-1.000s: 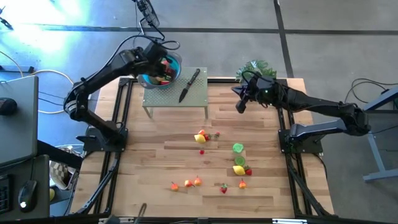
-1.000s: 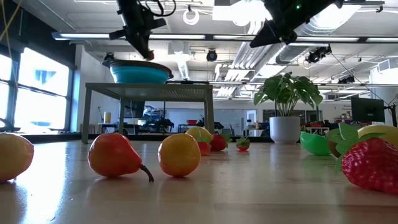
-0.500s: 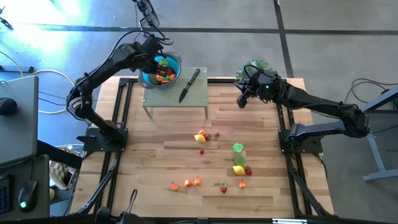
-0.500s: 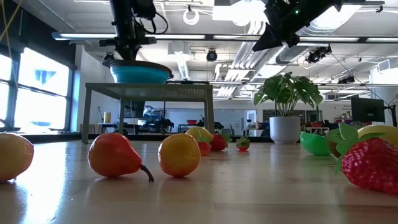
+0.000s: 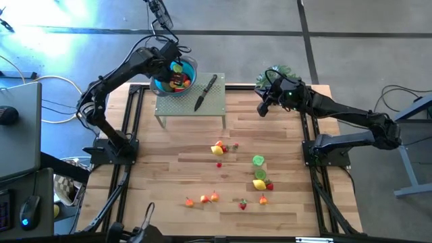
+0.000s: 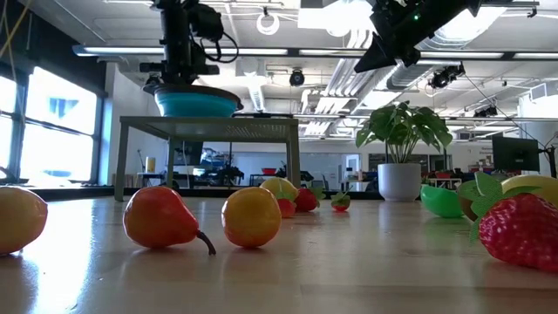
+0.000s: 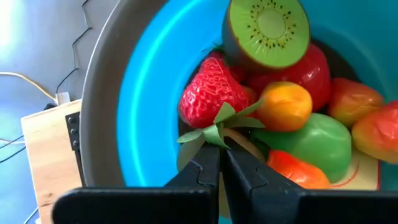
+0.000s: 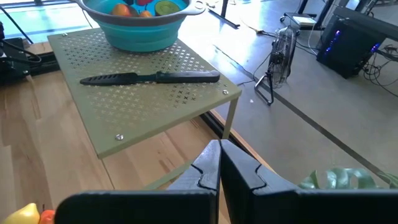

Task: Pick & Place Fruit
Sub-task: Put the strawberry into the strainer bowl on the shelf, then put the lemon into the strainer bowl on the shelf

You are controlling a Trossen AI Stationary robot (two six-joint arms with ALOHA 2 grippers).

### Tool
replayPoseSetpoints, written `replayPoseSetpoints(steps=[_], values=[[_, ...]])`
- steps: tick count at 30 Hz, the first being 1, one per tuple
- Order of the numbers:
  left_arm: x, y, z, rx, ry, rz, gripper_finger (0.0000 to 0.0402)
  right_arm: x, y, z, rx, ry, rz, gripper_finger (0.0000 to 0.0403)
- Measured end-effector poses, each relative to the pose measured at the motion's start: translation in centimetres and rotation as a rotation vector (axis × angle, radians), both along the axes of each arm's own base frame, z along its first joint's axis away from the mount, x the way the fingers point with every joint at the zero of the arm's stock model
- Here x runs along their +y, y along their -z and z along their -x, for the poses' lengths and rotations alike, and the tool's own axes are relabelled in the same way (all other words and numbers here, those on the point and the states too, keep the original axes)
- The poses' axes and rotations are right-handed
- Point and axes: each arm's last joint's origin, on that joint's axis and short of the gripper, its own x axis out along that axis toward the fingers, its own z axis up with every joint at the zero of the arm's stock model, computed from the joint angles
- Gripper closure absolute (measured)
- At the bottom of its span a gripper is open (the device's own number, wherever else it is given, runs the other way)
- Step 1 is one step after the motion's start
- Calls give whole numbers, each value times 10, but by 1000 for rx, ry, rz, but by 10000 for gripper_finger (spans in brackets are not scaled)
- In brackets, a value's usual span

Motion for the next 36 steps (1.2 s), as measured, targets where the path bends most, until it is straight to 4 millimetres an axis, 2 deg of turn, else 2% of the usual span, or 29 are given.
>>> replayPoseSetpoints(steps=[4,13,16,24,32,36], values=[[0,0,-1,-11,-11,-7,383,0,0,0,0,0,0,400],[1,-1,0,-6,-38,-19,313,0,0,0,0,0,0,400],[0,-10,1,-25,-36,-29,306,0,0,0,0,0,0,400],[-10,-55,-1,-105,28,-131,328,0,0,0,0,-1,0,400],[-38,-62,-32,-133,263,-179,391,0,0,0,0,-2,0,400],[-54,-65,-48,-152,369,-217,396,0,0,0,2,-4,-2,400]])
